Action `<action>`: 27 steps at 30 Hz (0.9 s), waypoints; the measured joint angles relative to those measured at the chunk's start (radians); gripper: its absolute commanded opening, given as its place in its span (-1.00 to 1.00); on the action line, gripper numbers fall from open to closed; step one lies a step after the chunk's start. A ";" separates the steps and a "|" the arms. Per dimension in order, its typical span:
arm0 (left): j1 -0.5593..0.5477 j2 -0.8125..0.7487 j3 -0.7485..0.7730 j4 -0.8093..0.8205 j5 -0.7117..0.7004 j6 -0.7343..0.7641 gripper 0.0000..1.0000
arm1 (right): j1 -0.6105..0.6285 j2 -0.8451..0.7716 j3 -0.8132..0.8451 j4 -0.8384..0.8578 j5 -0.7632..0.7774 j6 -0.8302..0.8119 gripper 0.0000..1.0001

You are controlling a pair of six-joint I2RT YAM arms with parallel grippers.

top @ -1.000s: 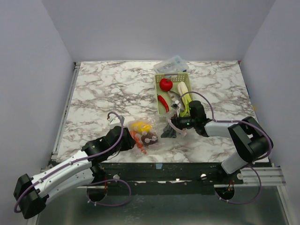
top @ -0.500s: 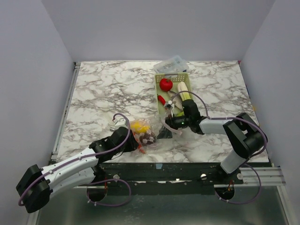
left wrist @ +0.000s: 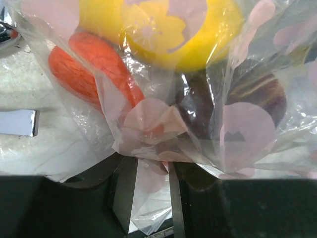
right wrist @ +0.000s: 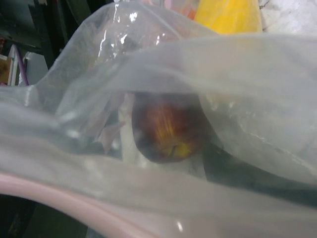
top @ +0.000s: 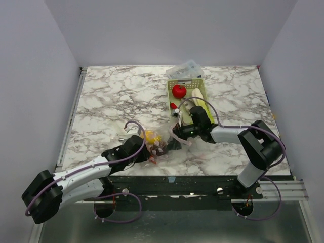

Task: Open the zip-top bag and remove the fake food
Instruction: Pick up the fake fruit from the zipper food storage bag.

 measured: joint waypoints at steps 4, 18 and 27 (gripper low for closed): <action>0.000 0.050 0.006 0.029 0.000 0.014 -0.38 | 0.005 0.026 0.035 -0.027 0.031 -0.011 0.72; 0.005 0.148 0.035 0.120 0.011 0.045 -0.43 | 0.063 0.077 0.089 -0.120 0.122 -0.083 0.77; 0.006 0.188 0.052 0.149 0.023 0.048 -0.53 | 0.086 0.095 0.116 -0.188 0.172 -0.137 0.45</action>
